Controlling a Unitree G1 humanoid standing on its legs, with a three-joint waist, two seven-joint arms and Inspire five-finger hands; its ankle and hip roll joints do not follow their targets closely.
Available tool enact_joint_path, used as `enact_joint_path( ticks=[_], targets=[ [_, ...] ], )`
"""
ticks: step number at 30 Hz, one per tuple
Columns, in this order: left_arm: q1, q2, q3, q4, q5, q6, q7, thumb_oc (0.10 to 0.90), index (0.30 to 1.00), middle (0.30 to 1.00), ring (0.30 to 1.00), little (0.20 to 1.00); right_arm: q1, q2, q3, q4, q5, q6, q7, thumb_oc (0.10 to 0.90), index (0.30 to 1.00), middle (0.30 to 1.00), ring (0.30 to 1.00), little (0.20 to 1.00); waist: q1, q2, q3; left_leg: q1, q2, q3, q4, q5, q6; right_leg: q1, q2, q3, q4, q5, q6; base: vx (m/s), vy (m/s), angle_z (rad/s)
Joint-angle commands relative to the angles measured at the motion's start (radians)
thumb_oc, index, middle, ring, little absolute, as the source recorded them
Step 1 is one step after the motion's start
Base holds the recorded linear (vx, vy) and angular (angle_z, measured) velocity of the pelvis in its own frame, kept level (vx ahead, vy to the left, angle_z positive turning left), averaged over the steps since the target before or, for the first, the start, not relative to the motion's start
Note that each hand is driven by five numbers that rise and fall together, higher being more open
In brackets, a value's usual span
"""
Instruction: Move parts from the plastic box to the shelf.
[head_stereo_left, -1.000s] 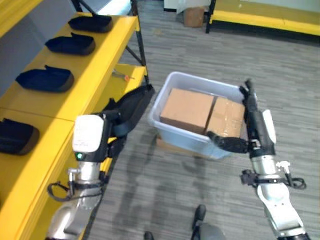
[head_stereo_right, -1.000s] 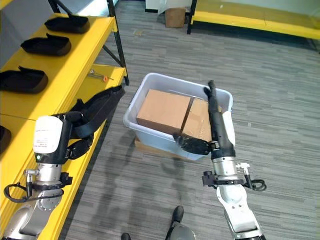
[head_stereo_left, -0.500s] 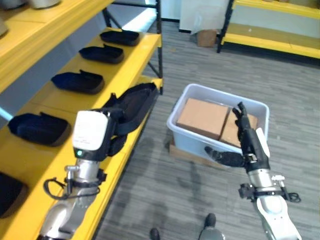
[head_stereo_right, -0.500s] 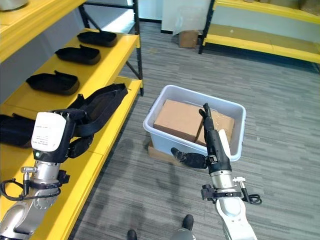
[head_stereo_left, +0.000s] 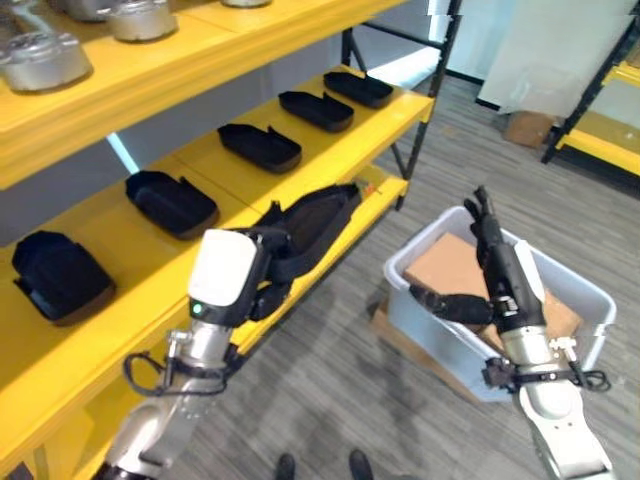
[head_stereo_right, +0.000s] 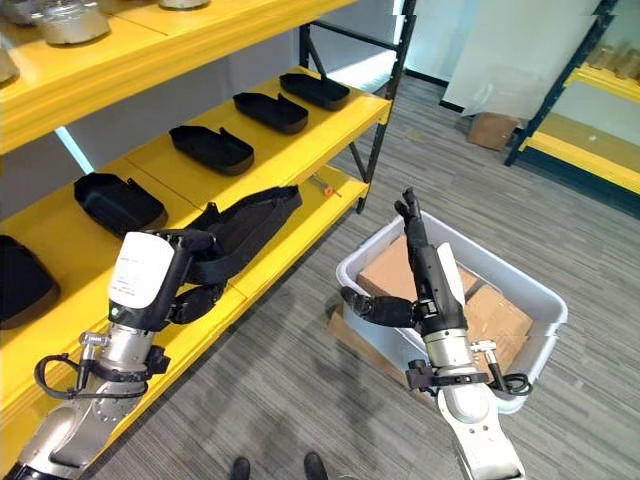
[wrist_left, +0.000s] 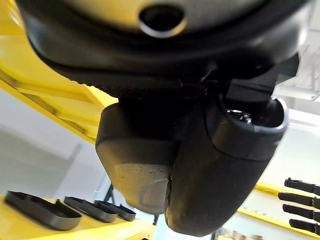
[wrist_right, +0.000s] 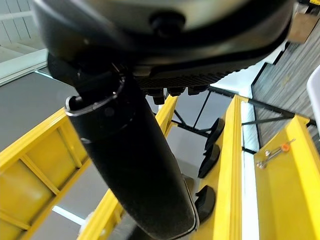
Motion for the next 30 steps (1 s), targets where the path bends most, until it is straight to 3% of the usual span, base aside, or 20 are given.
enact_joint_path(
  ticks=[1, 8, 9, 10, 12, 13, 14, 15, 16, 17, 18, 20, 22, 26, 30],
  targets=[
    [-0.109, 0.029, 0.08, -0.132, -0.038, -0.046, 0.09, 0.4, 0.3, 0.3, 0.3, 0.3, -0.059, -0.011, -0.045, -0.131, 0.042, -0.126, -0.033, 0.9, 1.0, 1.0, 1.0, 1.0, -0.013, -0.021, -0.092, 0.005, -0.088, 0.007, 0.009, -0.017, 0.047, -0.049, -0.065, -0.081, 0.082, -0.093, 0.056, 0.0, -0.082, 0.39],
    [-0.014, 0.066, 0.137, -0.139, -0.027, -0.042, 0.103, 0.4, 0.3, 0.3, 0.3, 0.3, -0.081, -0.026, -0.039, -0.143, 0.038, -0.144, -0.041, 0.9, 1.0, 1.0, 1.0, 1.0, 0.02, -0.007, -0.066, -0.016, -0.098, -0.079, 0.018, 0.001, 0.032, -0.035, -0.061, -0.165, 0.092, -0.124, 0.04, -0.01, -0.092, 0.41],
    [0.02, 0.08, 0.156, -0.131, -0.023, -0.041, 0.112, 0.4, 0.3, 0.3, 0.3, 0.3, -0.083, -0.035, -0.043, -0.151, 0.031, -0.146, -0.046, 0.9, 1.0, 1.0, 1.0, 1.0, 0.052, 0.0, -0.041, -0.038, -0.115, -0.107, 0.023, 0.019, 0.025, -0.041, -0.062, -0.193, 0.098, -0.131, 0.034, -0.08, -0.04, 0.62],
    [0.033, 0.083, 0.169, -0.13, -0.024, -0.039, 0.119, 0.4, 0.3, 0.3, 0.3, 0.3, -0.088, -0.039, -0.042, -0.151, 0.024, -0.147, -0.052, 0.9, 1.0, 1.0, 1.0, 1.0, 0.054, 0.003, -0.031, -0.053, -0.129, -0.128, 0.03, 0.022, 0.024, -0.047, -0.068, -0.22, 0.11, -0.142, 0.03, -0.15, -0.019, 0.69],
    [0.045, 0.073, 0.195, -0.116, -0.04, -0.033, 0.14, 0.4, 0.3, 0.3, 0.3, 0.3, -0.12, -0.058, -0.038, -0.138, 0.002, -0.147, -0.079, 0.9, 1.0, 1.0, 1.0, 1.0, 0.054, 0.012, 0.002, -0.132, -0.152, -0.081, 0.078, 0.044, 0.024, -0.071, -0.101, -0.313, 0.135, -0.143, 0.033, -0.16, 0.065, 1.65],
    [0.045, 0.058, 0.212, -0.112, -0.054, -0.031, 0.16, 0.4, 0.3, 0.3, 0.3, 0.3, -0.131, -0.065, -0.039, -0.136, -0.018, -0.146, -0.101, 0.9, 1.0, 1.0, 1.0, 1.0, 0.05, 0.002, 0.017, -0.142, -0.101, 0.042, 0.106, 0.03, 0.038, -0.074, -0.128, -0.348, 0.147, -0.141, 0.037, -0.12, 0.087, 2.06],
    [0.046, 0.057, 0.216, -0.113, -0.054, -0.031, 0.161, 0.4, 0.3, 0.3, 0.3, 0.3, -0.137, -0.066, -0.035, -0.134, -0.021, -0.146, -0.105, 0.9, 1.0, 1.0, 1.0, 1.0, 0.051, 0.003, 0.018, -0.148, -0.102, 0.046, 0.114, 0.03, 0.039, -0.079, -0.129, -0.345, 0.149, -0.138, 0.039, -0.08, 0.084, 1.38],
    [0.048, 0.049, 0.223, -0.113, -0.061, -0.033, 0.176, 0.4, 0.3, 0.3, 0.3, 0.3, -0.141, -0.062, -0.029, -0.13, -0.026, -0.147, -0.111, 0.9, 1.0, 1.0, 1.0, 1.0, 0.053, -0.006, 0.022, -0.142, -0.064, 0.085, 0.127, 0.022, 0.041, -0.082, -0.141, -0.349, 0.153, -0.137, 0.038, 0.01, 0.109, 0.92],
    [0.06, 0.029, 0.237, -0.11, -0.072, -0.036, 0.194, 0.4, 0.3, 0.3, 0.3, 0.3, -0.125, -0.054, -0.03, -0.131, -0.026, -0.148, -0.111, 0.9, 1.0, 1.0, 1.0, 1.0, 0.055, -0.012, 0.013, -0.119, 0.004, 0.115, 0.119, 0.022, 0.033, -0.077, -0.156, -0.361, 0.156, -0.146, 0.04, 0.06, 0.219, 0.52],
    [0.058, 0.012, 0.242, -0.11, -0.087, -0.033, 0.203, 0.4, 0.3, 0.3, 0.3, 0.3, -0.097, -0.052, -0.04, -0.137, -0.011, -0.148, -0.107, 0.9, 1.0, 1.0, 1.0, 1.0, 0.052, -0.011, 0.006, -0.097, 0.072, 0.137, 0.096, 0.062, 0.014, -0.064, -0.174, -0.384, 0.165, -0.156, 0.04, 0.06, 0.192, 0.45],
    [0.058, 0.012, 0.241, -0.111, -0.087, -0.032, 0.202, 0.4, 0.3, 0.3, 0.3, 0.3, -0.096, -0.052, -0.041, -0.138, -0.01, -0.148, -0.107, 0.9, 1.0, 1.0, 1.0, 1.0, 0.051, -0.01, 0.006, -0.098, 0.072, 0.135, 0.091, 0.07, 0.014, -0.066, -0.174, -0.387, 0.164, -0.152, 0.039, 0.05, 0.186, 0.56],
    [0.058, -0.001, 0.248, -0.116, -0.089, -0.029, 0.209, 0.4, 0.3, 0.3, 0.3, 0.3, -0.077, -0.055, -0.055, -0.137, -0.007, -0.143, -0.107, 0.9, 1.0, 1.0, 1.0, 1.0, 0.045, 0.001, -0.01, -0.083, 0.117, 0.147, 0.048, 0.111, -0.016, -0.052, -0.185, -0.412, 0.163, -0.16, 0.047, 0.11, 0.185, 0.53],
    [0.055, -0.014, 0.258, -0.121, -0.078, -0.025, 0.211, 0.4, 0.3, 0.3, 0.3, 0.3, -0.057, -0.051, -0.075, -0.141, -0.018, -0.141, -0.108, 0.9, 1.0, 1.0, 1.0, 1.0, 0.042, 0.017, -0.035, -0.057, 0.135, 0.177, -0.02, 0.107, -0.034, -0.028, -0.195, -0.441, 0.158, -0.163, 0.061, 0.16, 0.245, 0.57],
    [0.021, -0.002, 0.25, -0.129, -0.056, -0.019, 0.219, 0.4, 0.3, 0.3, 0.3, 0.3, -0.059, -0.04, -0.089, -0.14, -0.05, -0.135, -0.117, 0.9, 1.0, 1.0, 1.0, 1.0, 0.05, 0.013, -0.058, -0.052, 0.095, 0.168, -0.01, 0.059, -0.015, 0.008, -0.248, -0.451, 0.132, -0.121, 0.092, 0.13, 0.3, 0.22],
    [0.016, 0.023, 0.265, -0.129, -0.057, -0.015, 0.228, 0.4, 0.3, 0.3, 0.3, 0.3, -0.064, -0.022, -0.07, -0.138, -0.071, -0.116, -0.101, 0.9, 1.0, 1.0, 1.0, 1.0, 0.074, -0.029, -0.065, -0.072, -0.005, 0.187, 0.083, -0.045, 0.035, 0.04, -0.346, -0.458, 0.095, -0.042, 0.145, 0.12, 0.349, 0.17]
  ],
)
